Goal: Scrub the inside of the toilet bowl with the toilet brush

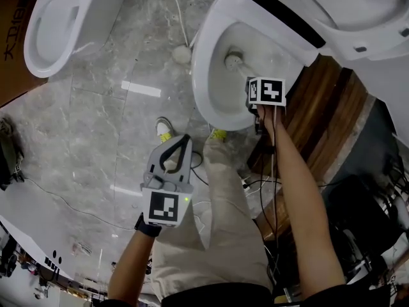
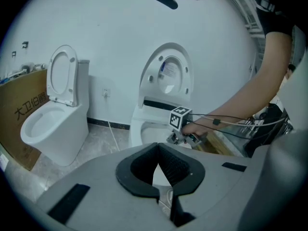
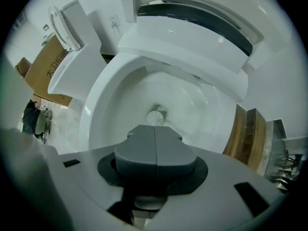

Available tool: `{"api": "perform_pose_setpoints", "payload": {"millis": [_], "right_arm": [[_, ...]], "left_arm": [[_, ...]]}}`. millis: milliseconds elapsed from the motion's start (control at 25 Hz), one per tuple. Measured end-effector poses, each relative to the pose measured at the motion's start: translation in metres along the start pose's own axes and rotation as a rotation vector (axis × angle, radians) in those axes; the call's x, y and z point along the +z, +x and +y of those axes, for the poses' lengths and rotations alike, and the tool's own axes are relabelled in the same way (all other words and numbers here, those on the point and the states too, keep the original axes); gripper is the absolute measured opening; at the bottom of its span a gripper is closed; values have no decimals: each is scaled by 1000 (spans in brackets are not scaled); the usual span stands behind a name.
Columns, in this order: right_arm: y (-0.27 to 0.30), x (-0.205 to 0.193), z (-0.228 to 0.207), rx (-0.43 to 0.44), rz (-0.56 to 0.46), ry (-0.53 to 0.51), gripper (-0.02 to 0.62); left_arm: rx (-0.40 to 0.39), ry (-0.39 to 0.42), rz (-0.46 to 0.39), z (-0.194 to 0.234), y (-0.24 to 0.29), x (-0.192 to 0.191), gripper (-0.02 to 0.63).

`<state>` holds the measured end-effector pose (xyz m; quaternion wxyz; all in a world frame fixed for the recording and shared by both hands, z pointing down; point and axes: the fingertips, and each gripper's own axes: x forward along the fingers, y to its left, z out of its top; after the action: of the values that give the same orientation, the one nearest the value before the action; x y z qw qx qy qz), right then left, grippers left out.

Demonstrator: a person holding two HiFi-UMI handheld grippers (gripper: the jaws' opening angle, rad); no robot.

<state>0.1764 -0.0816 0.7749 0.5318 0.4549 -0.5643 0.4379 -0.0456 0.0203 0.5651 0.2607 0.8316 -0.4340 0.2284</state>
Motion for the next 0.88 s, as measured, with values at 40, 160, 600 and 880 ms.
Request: {"api": "perform_pose_setpoints", "payload": {"millis": [40,160,600,880], "right_arm": [[4,2,-2,-7,-4,-17,156],[20,7,-6,-27,-6,-78,156],[62,46,-9,-149,-71,-379,155],[40,32,-19,-98,-15,-316,158]], "left_arm": [[0,2,4,-1,1,-3,20],[1,-2,15,-2,3,-11,19],[32,-72,24,-10,27,-22,18],[54,-74,-12,-16,17,2,19]]}}
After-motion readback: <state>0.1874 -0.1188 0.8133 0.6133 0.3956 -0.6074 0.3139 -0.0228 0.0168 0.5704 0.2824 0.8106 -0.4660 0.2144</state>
